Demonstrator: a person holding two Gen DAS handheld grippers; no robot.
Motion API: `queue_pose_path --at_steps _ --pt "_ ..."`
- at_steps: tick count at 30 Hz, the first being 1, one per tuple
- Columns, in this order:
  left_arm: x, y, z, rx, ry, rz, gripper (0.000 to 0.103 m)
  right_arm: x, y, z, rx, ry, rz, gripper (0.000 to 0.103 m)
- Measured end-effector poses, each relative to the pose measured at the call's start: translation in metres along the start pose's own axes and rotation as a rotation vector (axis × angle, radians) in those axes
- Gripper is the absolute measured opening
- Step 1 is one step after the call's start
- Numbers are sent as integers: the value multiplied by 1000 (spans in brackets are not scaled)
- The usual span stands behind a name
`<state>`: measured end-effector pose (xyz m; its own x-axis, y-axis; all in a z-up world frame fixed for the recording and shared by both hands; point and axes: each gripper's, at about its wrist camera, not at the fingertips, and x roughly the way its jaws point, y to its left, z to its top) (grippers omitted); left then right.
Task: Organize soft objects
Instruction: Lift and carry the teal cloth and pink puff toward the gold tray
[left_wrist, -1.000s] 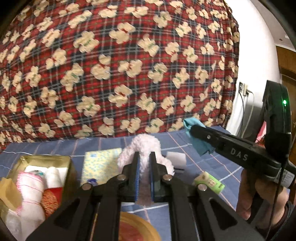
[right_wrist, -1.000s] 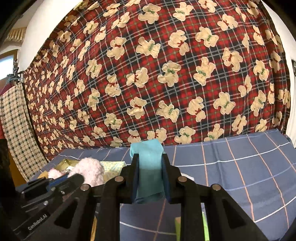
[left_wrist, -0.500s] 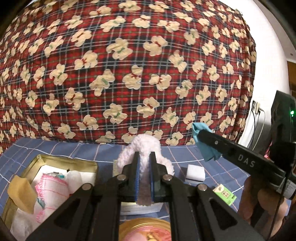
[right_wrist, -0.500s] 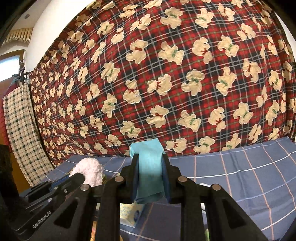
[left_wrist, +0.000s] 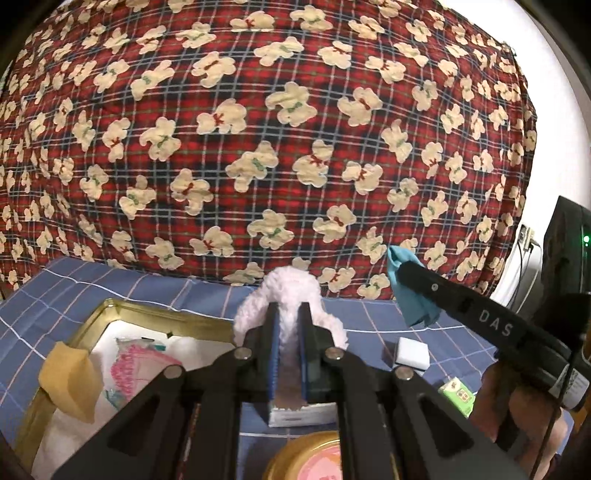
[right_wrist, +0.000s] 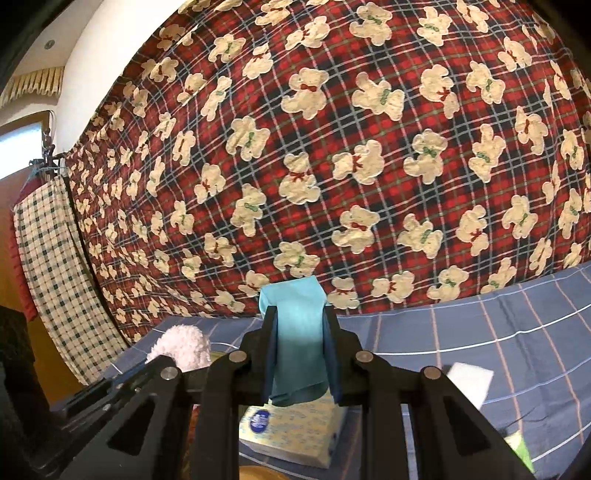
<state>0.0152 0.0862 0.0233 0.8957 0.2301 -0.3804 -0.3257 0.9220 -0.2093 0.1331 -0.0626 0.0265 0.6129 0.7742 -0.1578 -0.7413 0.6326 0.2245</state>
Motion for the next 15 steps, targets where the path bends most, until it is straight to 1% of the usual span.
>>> queue_pose_path --at_steps 6,10,15 --pt "0 10 -2 -18 10 32 6 6 16 -3 -7 7 35 25" --pt "-6 15 -1 -28 -12 43 6 6 27 -5 -23 4 54 25" --pt "-8 26 0 -53 -17 68 6 7 38 -6 -33 5 82 25"
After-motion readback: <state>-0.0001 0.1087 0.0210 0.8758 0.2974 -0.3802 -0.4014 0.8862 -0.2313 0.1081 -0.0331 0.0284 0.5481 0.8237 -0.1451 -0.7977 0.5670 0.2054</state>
